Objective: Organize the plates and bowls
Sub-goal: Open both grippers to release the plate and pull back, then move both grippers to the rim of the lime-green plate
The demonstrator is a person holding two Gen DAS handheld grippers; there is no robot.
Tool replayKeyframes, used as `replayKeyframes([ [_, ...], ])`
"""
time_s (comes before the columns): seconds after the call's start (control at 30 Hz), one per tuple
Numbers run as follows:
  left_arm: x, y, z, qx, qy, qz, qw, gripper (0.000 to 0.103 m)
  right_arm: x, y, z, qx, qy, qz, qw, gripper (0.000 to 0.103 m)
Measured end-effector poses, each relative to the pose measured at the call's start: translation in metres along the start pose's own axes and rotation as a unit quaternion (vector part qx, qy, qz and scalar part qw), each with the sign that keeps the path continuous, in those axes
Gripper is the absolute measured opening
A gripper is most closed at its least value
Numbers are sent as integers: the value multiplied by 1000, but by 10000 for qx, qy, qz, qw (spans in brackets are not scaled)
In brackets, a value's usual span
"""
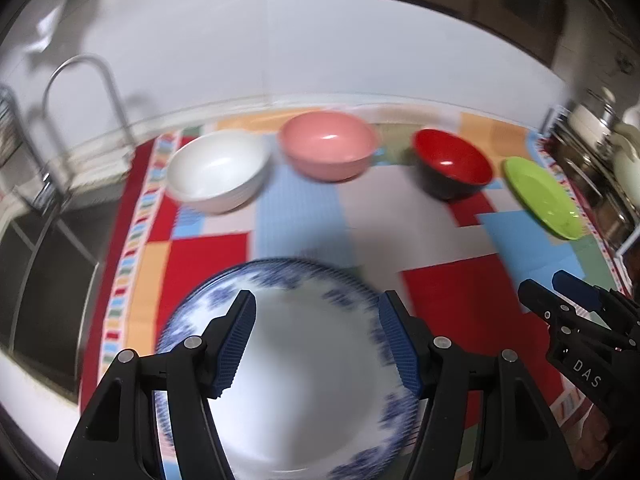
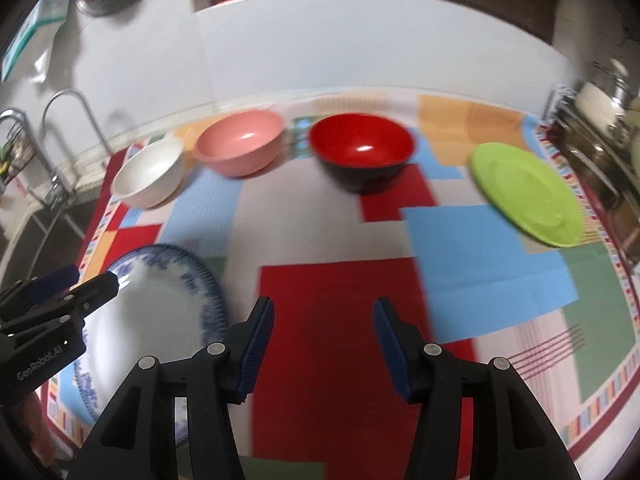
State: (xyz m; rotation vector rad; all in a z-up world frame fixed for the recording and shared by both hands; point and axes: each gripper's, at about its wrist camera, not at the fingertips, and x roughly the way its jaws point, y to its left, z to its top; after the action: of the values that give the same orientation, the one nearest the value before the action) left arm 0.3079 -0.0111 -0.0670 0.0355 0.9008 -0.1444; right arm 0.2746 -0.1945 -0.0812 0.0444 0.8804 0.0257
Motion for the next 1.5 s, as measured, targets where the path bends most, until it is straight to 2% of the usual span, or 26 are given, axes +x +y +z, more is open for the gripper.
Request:
replayKeyframes([
  [0.3,3,-80,37,483,-265,-563,9969,64,-19,-75,7,522,-256,-372,9976,53],
  [0.53,6,-134,61,786,-452,-790,9927,64,-27,-134,14,819,-385,-832,9924,53],
  [0.73,12,-176,80,993,-524,-1071,9879,64,-31,-177,20,1030,-477,-1029,9882,53],
  [1.2,48,-256,130,1353,-539,-1100,9832,64,-16,-255,56,1330,-586,-1231,9817,53],
  [1.5,99,-290,153,1579,-298,-1034,9816,64,18,-297,76,1583,-393,-1329,9776,53],
])
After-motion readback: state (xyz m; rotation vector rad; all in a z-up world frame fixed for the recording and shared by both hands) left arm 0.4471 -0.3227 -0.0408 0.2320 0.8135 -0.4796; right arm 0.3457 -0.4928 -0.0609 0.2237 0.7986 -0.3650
